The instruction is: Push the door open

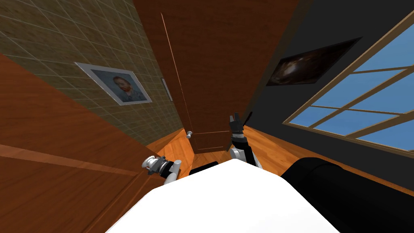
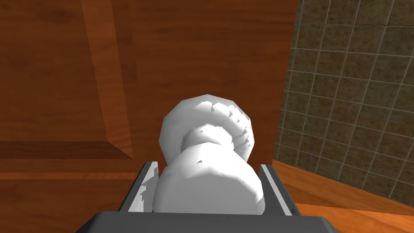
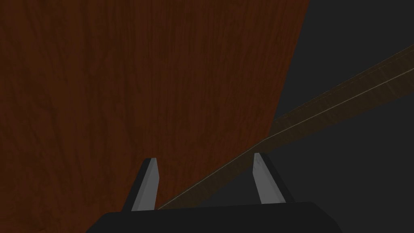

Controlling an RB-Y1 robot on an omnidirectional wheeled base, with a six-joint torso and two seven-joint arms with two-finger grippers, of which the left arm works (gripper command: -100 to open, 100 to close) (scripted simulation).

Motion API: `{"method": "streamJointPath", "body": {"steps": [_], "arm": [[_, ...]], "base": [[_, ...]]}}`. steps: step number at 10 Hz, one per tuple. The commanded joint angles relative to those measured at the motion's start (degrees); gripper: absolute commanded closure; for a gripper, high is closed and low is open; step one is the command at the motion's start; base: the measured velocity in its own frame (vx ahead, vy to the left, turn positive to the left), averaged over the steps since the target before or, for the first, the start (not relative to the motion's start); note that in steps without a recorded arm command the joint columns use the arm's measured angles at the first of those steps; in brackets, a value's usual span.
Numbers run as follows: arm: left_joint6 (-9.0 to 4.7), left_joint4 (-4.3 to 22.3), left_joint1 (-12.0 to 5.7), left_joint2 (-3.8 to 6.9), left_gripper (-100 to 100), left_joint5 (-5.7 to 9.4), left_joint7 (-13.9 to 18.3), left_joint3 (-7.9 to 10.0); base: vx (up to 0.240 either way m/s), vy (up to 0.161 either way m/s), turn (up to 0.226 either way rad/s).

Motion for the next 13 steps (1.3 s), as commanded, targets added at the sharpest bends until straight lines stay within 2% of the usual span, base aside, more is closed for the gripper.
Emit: {"method": "streamJointPath", "body": {"steps": [1,2,3,5,8,9,10,11,13], "arm": [[-1.37,0.0,-0.19,1.43,100,0.87,-0.33,1.2],[-2.33,0.09,-0.38,2.08,100,1.69,-0.7,2.25],[-2.33,0.09,-0.38,2.08,100,1.69,-0.7,2.25],[-3.99,0.25,-0.69,2.82,100,3.1,-1.33,4.06],[-4.59,0.31,-0.8,2.97,100,3.6,-1.56,4.71],[-5.81,0.43,-1.04,3.14,100,4.64,-2.03,6.03],[-5.81,0.43,-1.04,3.14,100,4.64,-2.03,6.03],[-7.04,0.55,-1.27,3.09,100,5.68,-2.49,7.37],[-7.04,0.55,-1.27,3.09,100,5.68,-2.49,7.37]], "base": [[-0.055,0.141,-0.24],[-0.025,0.143,-0.245],[0.008,0.102,-0.061],[0.041,0.123,-0.134],[0.02,0.056,-0.05],[0.018,0.077,-0.168],[0.012,0.082,-0.078],[0.018,0.1,-0.153],[0.027,0.08,-0.04]]}}
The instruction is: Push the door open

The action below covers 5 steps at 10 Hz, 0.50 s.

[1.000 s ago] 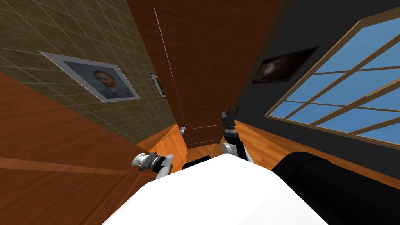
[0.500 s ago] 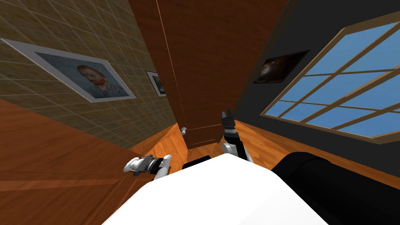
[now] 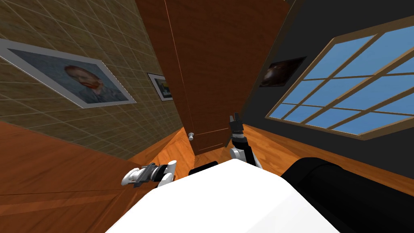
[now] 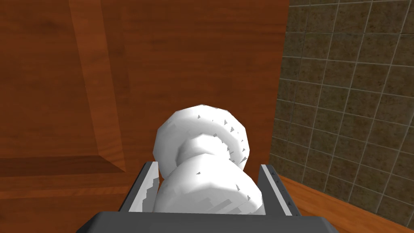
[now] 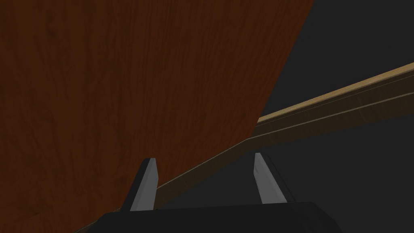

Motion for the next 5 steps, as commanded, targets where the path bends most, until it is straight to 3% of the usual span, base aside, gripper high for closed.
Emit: {"method": "streamJointPath", "body": {"steps": [1,2,4,5], "arm": [[-2.13,-0.33,0.12,0.07,100,1.14,-0.44,1.71],[-2.13,0.98,0.12,0.07,100,1.14,-0.44,1.71],[-2.13,-0.33,0.12,0.07,100,1.14,-0.44,1.71],[-3.27,-0.22,-0.1,-0.37,100,2.1,-0.87,2.95]], "base": [[0.029,0.092,-0.119],[0.027,0.093,-0.102],[0.015,0.017,0.005],[0.032,0.057,-0.118]]}}
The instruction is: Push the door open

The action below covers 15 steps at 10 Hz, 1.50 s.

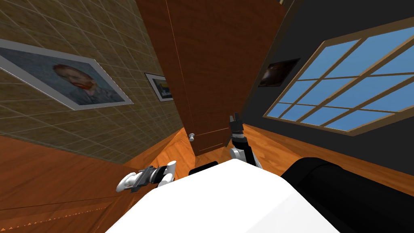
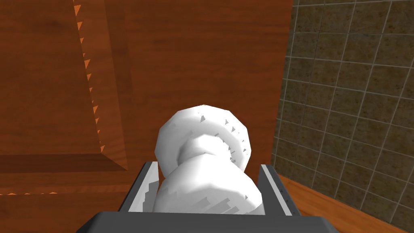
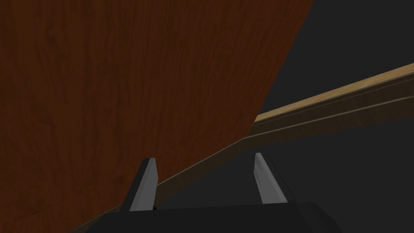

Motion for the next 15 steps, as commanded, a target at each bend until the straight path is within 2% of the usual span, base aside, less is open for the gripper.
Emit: {"method": "streamJointPath", "body": {"steps": [1,3,4,5,6,7,8,9,10,12,13,15], "arm": [[-1.75,0.75,-0.38,0.45,100,0.45,0.14,0.79],[-3.24,0.9,-0.66,-0.47,100,1.72,-0.44,2.41],[-3.24,0.9,-0.66,-0.47,100,1.72,-0.44,2.41],[-4.66,1.04,-0.94,-1.78,100,2.93,-0.98,3.96],[-4.1,2.36,-1.29,-1.02,100,2.36,-0.28,3.16],[-5.55,2.49,-1.37,0.61,100,3.89,-0.64,4.89],[-6.46,2.52,-1.41,1.46,100,4.96,-0.86,6.1],[-6.46,2.52,-1.41,1.46,100,4.96,-0.86,6.1],[-6.46,0.35,-1.41,1.46,100,4.96,-0.86,6.1],[-6.46,2.52,-1.41,1.46,100,4.96,-0.86,6.1],[-7.85,2.57,-1.47,2.23,100,6.61,-1.19,7.95],[-9.28,2.62,-1.53,2.39,100,8.29,-1.52,9.84]], "base": [[0.02,0.081,-0.078],[0.022,0.086,-0.117],[0.028,0.088,-0.058],[0.038,0.134,-0.161],[0.014,0.07,-0.05],[0.034,0.117,-0.13],[0.042,0.247,-0.194],[0.019,0.197,-0.065],[-0.005,0.071,0.045],[-0.006,-0.001,0.005],[0.0,0.106,-0.184],[0.005,0.194,-0.147]]}}
